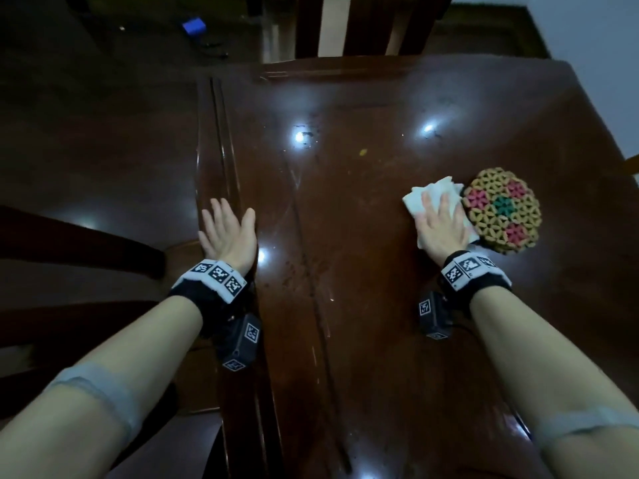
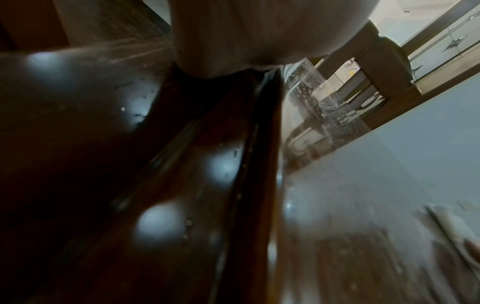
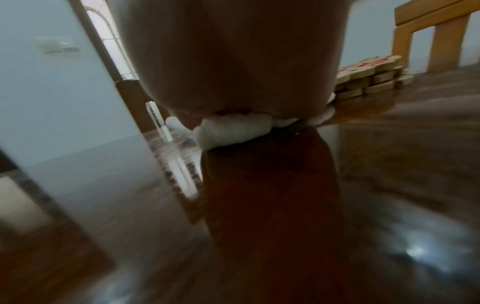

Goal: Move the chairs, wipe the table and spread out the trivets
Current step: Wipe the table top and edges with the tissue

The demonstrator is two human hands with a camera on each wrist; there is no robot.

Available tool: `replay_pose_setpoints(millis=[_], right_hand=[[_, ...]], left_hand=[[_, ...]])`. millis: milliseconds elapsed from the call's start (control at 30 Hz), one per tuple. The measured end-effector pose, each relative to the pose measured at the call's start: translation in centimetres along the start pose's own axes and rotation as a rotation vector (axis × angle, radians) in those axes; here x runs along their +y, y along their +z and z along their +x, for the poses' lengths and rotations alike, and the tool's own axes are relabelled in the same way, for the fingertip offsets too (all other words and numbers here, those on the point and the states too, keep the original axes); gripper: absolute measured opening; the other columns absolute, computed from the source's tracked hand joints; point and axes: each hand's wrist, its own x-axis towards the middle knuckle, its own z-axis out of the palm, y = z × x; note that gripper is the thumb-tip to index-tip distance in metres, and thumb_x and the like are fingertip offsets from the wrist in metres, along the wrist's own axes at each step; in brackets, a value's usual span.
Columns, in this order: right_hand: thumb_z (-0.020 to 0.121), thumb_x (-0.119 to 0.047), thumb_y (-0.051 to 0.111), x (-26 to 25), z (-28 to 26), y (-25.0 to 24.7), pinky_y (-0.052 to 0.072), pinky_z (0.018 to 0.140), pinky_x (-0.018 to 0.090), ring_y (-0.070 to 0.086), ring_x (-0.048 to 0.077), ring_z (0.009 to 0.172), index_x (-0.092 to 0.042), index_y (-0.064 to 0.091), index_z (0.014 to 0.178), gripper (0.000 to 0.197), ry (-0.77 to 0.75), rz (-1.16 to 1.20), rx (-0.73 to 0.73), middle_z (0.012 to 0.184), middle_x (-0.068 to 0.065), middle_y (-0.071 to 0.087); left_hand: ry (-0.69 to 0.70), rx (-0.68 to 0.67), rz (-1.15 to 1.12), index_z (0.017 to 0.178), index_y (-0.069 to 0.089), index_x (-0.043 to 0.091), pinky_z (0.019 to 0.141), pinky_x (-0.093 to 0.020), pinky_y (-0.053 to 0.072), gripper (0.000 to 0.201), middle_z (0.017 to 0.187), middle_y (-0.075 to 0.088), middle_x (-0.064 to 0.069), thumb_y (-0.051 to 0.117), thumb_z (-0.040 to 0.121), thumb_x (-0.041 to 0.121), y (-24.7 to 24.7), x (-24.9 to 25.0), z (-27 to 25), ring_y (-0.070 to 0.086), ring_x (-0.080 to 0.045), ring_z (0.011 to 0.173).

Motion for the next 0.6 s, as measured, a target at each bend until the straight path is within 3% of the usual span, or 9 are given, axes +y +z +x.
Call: replay_pose_setpoints(millis=[67,233,300,367,467,533,600], right_hand=[[0.103,-0.041,0.022,-2.2,-0.9,0.7,0.001,0.116,0.05,-0.011,0.027,0.148,-0.041,0.004,0.152,0.052,-0.105,-0.067,-0.062,0.162,-0.004,-0.008],[0.098,-0.052,0.007,-9.7,-7.1,3.7,-0.007,0.115,0.051,-0.021,0.027,0.145,-0.039,-0.009,0.15,0.056,-0.633,-0.363,-0.269,0.16,-0.004,-0.019],[0.103,-0.045,0.015,-11.2,-9.0,4.6,-0.013,0.114,0.046,-0.023,0.02,0.144,-0.044,-0.006,0.149,0.051,-0.87,-0.402,-0.34,0.16,-0.008,-0.017],[0.104,-0.04,0.02,-11.0,-9.3,4.8,-0.014,0.113,0.039,-0.02,0.012,0.144,-0.044,0.002,0.149,0.049,-0.992,-0.366,-0.307,0.161,-0.012,-0.007],[0.097,-0.043,0.009,-8.8,-7.5,3.9,0.002,0.117,0.047,-0.006,0.017,0.148,-0.037,0.008,0.151,0.054,-0.886,-0.256,-0.225,0.162,-0.006,0.006],[0.094,-0.041,0.01,-6.3,-4.7,2.8,0.016,0.114,0.057,0.003,0.028,0.149,-0.029,0.014,0.153,0.06,-0.662,-0.222,-0.153,0.162,0.003,0.011],[0.097,-0.039,0.011,-4.4,-1.2,1.2,0.018,0.112,0.061,0.005,0.033,0.147,-0.021,0.021,0.153,0.059,-0.44,-0.203,-0.064,0.161,0.008,0.01]], left_hand=[[0.003,-0.013,-0.012,0.154,0.005,0.016,0.118,-0.042,-0.007,0.062,0.162,-0.005,0.001,0.024,0.101,0.042,0.0,0.1,0.0,-0.01,-0.017,0.148],[0.031,-0.095,-0.118,0.154,0.002,0.02,0.118,-0.041,-0.01,0.058,0.161,-0.011,0.004,0.018,0.103,0.042,-0.5,-0.7,0.4,-0.015,-0.014,0.147],[0.048,-0.118,-0.175,0.154,0.004,0.021,0.119,-0.041,-0.007,0.053,0.161,-0.009,0.005,0.015,0.105,0.037,-1.1,-1.2,0.6,-0.013,-0.013,0.147],[0.108,-0.114,-0.178,0.154,0.008,0.02,0.119,-0.043,-0.002,0.05,0.162,-0.005,0.004,0.015,0.105,0.031,-1.8,-1.6,0.5,-0.008,-0.013,0.148],[0.178,-0.033,-0.278,0.154,0.012,0.02,0.12,-0.04,0.002,0.051,0.162,-0.001,0.003,0.022,0.104,0.027,-3.1,-1.7,1.1,-0.001,-0.012,0.148],[0.15,0.035,-0.299,0.154,0.012,0.017,0.12,-0.036,0.002,0.054,0.162,-0.002,0.002,0.027,0.103,0.027,-3.5,-1.7,2.6,-0.002,-0.013,0.148],[0.106,0.047,-0.265,0.154,0.007,0.013,0.12,-0.036,0.003,0.057,0.162,-0.005,-0.002,0.028,0.103,0.029,-3.6,-1.5,4.0,-0.002,-0.017,0.148]])
